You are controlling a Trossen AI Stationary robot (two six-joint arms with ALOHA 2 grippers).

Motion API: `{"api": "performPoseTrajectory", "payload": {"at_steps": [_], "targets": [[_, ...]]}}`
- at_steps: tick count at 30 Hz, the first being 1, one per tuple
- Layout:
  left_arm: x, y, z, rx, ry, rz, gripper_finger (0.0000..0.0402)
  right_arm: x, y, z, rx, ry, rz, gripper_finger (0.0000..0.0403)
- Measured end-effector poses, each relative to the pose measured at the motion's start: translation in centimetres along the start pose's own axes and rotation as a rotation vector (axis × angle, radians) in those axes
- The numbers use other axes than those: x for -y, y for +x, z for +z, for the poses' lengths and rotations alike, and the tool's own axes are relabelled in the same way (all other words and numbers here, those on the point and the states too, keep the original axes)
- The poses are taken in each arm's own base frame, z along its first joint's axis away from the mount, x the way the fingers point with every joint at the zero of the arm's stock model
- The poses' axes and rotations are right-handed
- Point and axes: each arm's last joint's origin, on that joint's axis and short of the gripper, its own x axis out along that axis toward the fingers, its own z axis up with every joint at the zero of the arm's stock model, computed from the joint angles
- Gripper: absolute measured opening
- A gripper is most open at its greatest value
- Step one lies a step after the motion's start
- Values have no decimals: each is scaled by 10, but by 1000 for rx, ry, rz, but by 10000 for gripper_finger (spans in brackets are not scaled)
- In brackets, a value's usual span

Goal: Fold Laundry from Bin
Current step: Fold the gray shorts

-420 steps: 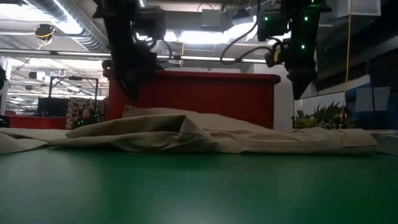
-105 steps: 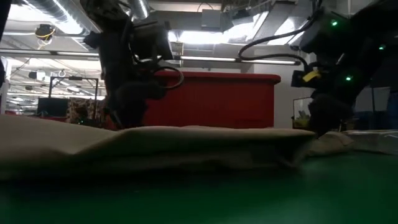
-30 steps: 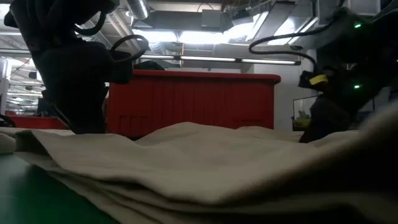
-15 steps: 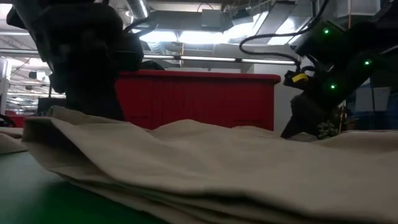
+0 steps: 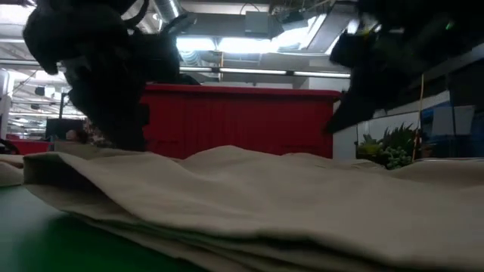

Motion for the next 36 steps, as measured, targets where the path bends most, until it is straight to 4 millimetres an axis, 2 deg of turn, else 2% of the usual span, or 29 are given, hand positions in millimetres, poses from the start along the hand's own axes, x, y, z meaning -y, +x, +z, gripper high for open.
{"api": "performPoseTrajectory", "payload": {"at_steps": [5,11,19,24,29,32,36], "targets": [[-2,-1,9,2,101,-22,78,-39,-11,4,29,-88,127,172],[-6,-1,13,10,168,-12,78,-78,-25,-12,14,-196,262,172],[-8,-1,14,14,155,-6,79,-112,-44,-33,-7,-307,395,172],[-9,-1,15,15,151,-1,110,-118,-50,-38,10,-331,382,172],[-22,-1,17,-21,114,46,144,-114,-48,-38,55,-265,220,172],[-32,-5,15,-78,97,93,143,-104,-45,-38,75,-241,60,172],[-39,-9,12,-130,85,127,126,-79,-35,-37,17,-148,-145,172]]}}
